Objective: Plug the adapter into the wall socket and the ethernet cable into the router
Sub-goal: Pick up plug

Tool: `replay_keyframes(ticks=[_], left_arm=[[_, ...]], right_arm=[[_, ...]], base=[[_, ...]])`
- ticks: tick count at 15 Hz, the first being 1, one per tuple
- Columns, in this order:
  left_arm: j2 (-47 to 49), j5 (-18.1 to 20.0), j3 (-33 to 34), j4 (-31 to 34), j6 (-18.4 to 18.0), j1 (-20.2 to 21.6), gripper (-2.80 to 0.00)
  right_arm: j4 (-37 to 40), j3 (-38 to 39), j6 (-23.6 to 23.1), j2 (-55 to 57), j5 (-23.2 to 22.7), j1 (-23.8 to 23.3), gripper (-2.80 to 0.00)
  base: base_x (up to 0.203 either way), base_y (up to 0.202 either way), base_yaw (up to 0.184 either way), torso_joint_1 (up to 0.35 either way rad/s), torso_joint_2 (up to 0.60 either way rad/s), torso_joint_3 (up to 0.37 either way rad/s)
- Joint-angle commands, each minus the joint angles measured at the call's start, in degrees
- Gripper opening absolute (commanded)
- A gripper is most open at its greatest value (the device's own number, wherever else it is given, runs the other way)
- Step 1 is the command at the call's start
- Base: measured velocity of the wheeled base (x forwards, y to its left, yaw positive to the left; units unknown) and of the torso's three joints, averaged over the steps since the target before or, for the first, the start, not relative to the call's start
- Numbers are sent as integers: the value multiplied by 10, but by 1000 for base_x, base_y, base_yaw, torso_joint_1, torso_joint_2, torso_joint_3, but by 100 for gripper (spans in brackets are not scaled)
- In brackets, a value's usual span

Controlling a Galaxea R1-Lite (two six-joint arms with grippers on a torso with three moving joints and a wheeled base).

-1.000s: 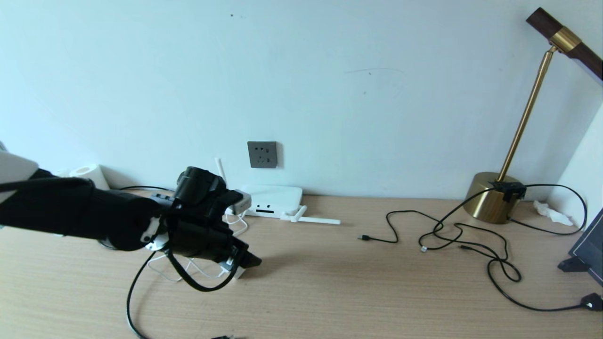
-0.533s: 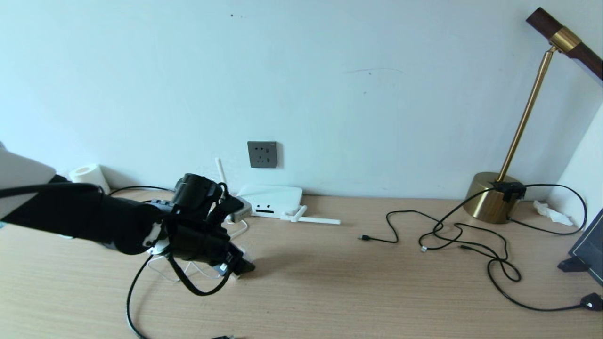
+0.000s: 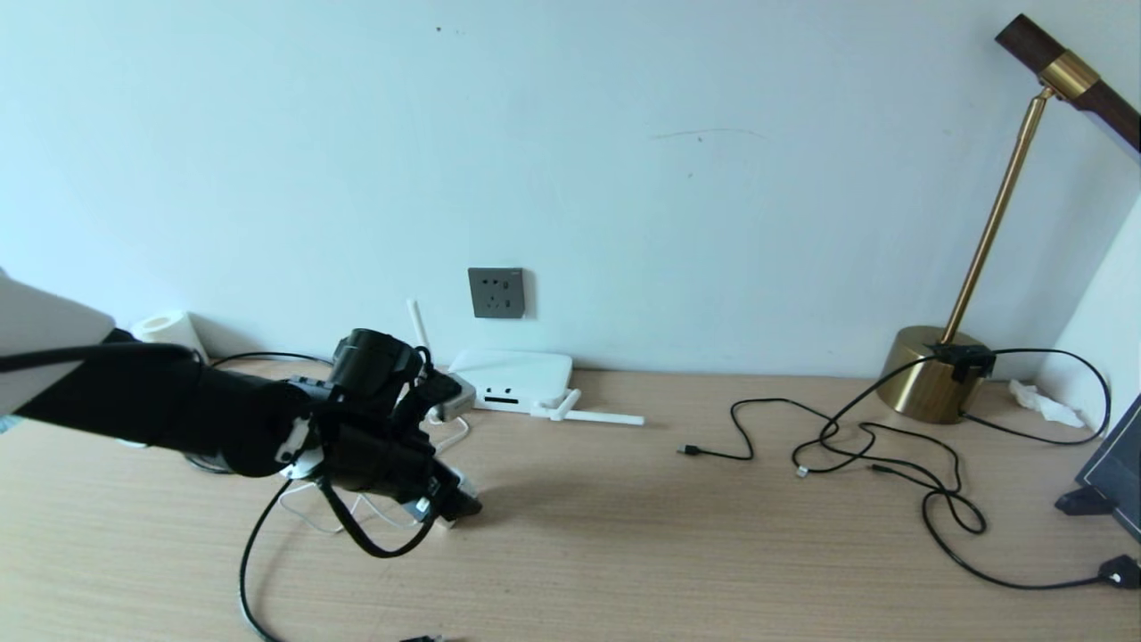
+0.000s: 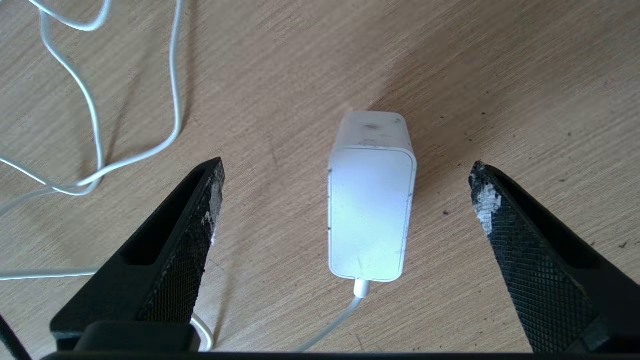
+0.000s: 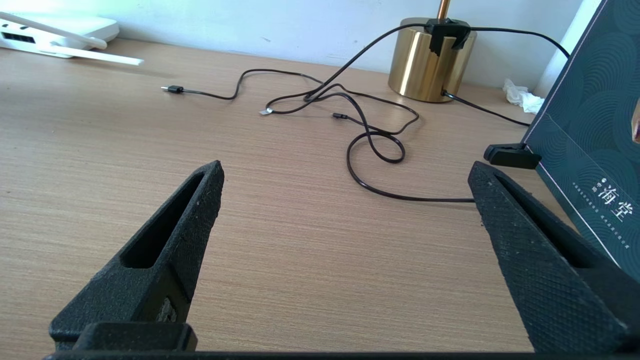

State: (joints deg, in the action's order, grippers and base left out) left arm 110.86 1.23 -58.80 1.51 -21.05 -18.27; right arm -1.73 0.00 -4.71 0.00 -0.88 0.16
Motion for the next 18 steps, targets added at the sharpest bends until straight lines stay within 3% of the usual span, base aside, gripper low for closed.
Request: replay_keyframes(ticks=[1,7,8,18], left_arm=[[2,1,2,0,-1,0,0],[3,1,5,-1,-2,0,0],[3,2,4,-2,-2,0,-280],[-8,5,25,-3,-3,-2,-280]], right_arm=[[0,6,0,0,0,0,0],[0,6,0,0,0,0,0],[0,6,0,0,0,0,0],[0,6,0,1,0,0,0]], base=[[0,0,0,0,0,0],[0,0,0,0,0,0],[0,0,0,0,0,0],[0,0,0,0,0,0]])
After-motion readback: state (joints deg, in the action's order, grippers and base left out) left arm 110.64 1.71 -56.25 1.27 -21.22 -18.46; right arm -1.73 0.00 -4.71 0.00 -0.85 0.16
